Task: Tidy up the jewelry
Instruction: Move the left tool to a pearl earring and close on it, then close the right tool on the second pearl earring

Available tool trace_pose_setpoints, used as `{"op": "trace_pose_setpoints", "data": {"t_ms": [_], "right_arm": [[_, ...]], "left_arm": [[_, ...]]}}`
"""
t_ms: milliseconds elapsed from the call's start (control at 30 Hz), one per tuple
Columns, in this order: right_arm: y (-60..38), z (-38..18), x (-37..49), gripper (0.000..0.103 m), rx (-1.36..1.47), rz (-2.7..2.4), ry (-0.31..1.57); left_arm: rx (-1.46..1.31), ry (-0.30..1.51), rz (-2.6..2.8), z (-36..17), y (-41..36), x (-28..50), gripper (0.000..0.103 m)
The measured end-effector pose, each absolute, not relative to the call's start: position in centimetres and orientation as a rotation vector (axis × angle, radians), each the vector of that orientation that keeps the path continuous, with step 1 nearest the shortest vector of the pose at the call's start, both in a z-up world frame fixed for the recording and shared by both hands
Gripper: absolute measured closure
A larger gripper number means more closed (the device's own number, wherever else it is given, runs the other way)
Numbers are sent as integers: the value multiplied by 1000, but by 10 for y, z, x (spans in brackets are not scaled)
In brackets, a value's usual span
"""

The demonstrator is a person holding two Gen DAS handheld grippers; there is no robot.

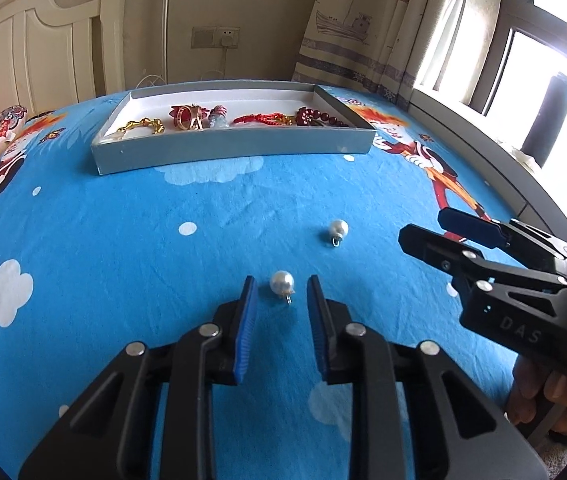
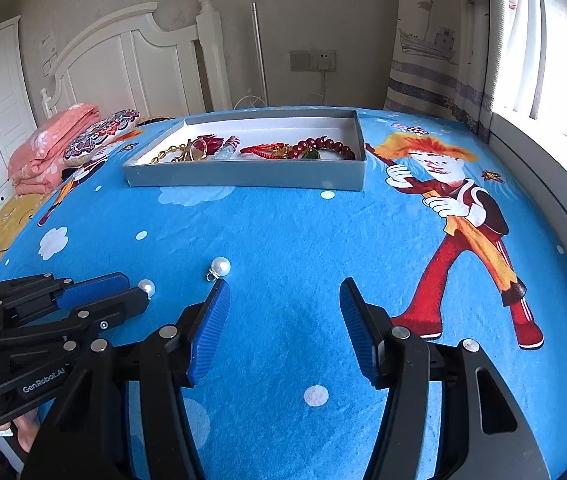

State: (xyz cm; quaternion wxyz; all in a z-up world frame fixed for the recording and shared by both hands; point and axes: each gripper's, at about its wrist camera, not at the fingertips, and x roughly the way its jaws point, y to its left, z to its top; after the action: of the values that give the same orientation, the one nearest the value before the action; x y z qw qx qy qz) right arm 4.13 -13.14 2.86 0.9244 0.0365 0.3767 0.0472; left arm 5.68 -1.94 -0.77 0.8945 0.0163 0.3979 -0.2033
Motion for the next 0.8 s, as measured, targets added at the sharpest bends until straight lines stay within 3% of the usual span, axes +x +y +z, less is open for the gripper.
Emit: {"op": "trace_pose_setpoints", "data": {"t_ms": [167,333,800], "right_arm": [[-131,28,42,49,81,102,776],[-131,27,43,49,84,105,778],[-108,24,58,50,82,187,821]], "left_arm": [[53,831,-419,-10,-26,62,81],[86,830,-413,-12,-30,65,90],[-64,781,-341,-8,1,68,90]]}}
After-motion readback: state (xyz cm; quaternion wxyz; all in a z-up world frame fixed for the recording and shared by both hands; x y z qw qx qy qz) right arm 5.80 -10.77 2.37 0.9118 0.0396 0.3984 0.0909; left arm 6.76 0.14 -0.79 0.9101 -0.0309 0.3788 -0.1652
